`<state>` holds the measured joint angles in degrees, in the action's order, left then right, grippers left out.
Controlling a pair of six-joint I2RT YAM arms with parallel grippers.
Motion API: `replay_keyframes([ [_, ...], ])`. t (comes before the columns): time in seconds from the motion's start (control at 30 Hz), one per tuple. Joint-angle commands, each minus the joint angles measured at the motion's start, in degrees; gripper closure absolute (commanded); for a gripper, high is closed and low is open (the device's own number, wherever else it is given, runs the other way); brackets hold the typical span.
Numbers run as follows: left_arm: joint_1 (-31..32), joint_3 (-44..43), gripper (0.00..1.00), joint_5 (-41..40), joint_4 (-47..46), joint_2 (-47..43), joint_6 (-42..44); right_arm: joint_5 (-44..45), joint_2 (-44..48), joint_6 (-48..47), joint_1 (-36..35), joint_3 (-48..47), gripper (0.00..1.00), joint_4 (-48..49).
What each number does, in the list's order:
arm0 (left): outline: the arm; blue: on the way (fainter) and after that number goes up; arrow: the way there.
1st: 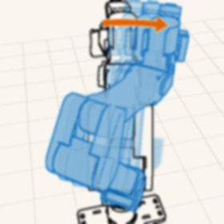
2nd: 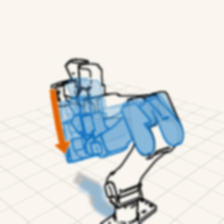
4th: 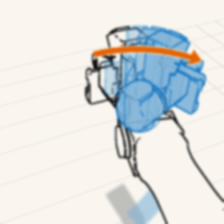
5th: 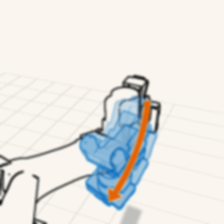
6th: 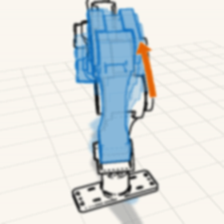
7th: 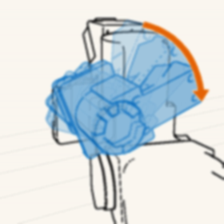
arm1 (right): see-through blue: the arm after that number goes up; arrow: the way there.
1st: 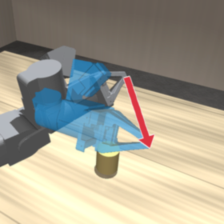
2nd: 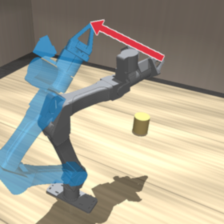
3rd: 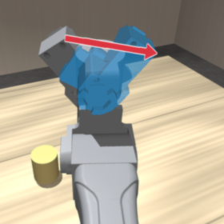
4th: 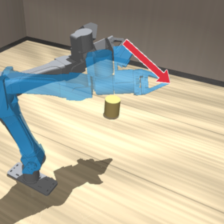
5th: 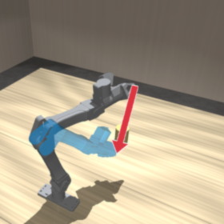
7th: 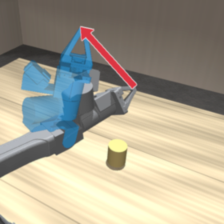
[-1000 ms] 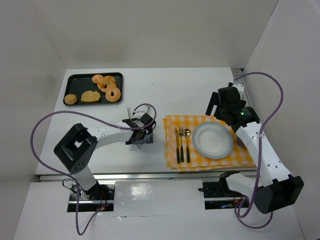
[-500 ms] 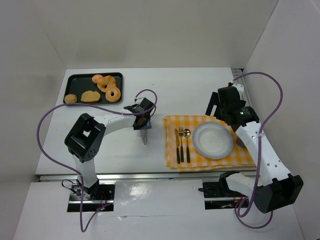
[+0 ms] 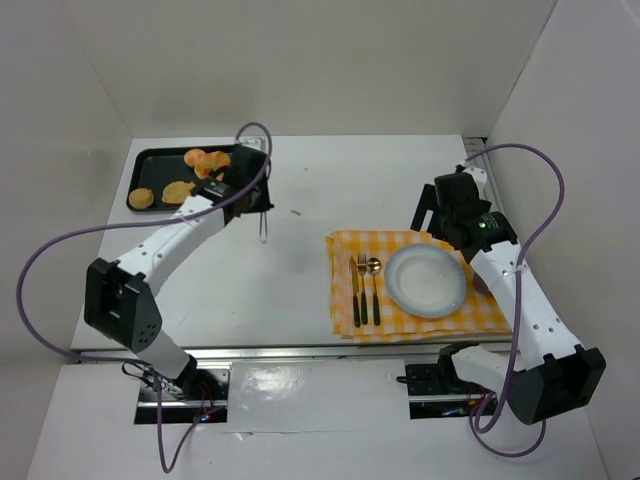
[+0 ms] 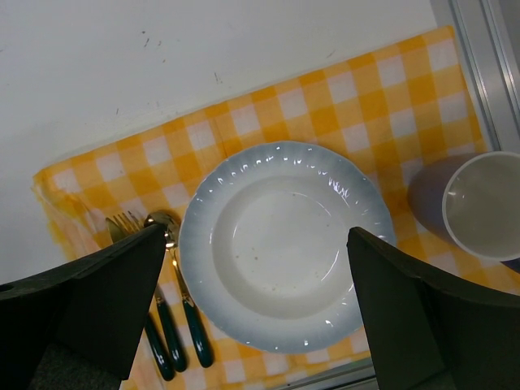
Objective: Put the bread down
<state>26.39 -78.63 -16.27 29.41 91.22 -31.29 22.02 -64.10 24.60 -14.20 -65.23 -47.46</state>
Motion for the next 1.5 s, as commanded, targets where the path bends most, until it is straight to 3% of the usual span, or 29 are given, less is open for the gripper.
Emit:
replay_keyframes([
  [0.0,-5.72,-7.56,0.79,2.12,7.84,-3.07,5.71,0.83,-0.15,0.36,0.4,-2.0,0.0,2.55],
  [0.27,-20.75,-16.37,0.55,7.91,16.37,-0.61,10.37,-0.31,-0.15,0.36,0.4,-1.48,0.0,4.13],
  [0.47,-29.89,-24.18,0.52,14.68,18.57,6.06,10.99,-0.93,-1.82,-0.16,0.4,-1.47,0.0,4.66],
  [0.8,-35.44,-32.46,0.53,14.08,17.27,16.09,6.95,-1.45,-5.24,-0.69,0.4,-3.23,0.0,5.19],
  [1.17,-40.63,-42.04,0.48,21.46,15.5,28.39,4.57,-2.07,-9.9,-1.22,0.4,-6.39,0.0,5.71],
  [1.47,-41.69,-43.63,0.49,27.96,12.17,34.37,3.51,-2.07,-11.58,-1.22,0.4,-9.56,0.0,4.04],
])
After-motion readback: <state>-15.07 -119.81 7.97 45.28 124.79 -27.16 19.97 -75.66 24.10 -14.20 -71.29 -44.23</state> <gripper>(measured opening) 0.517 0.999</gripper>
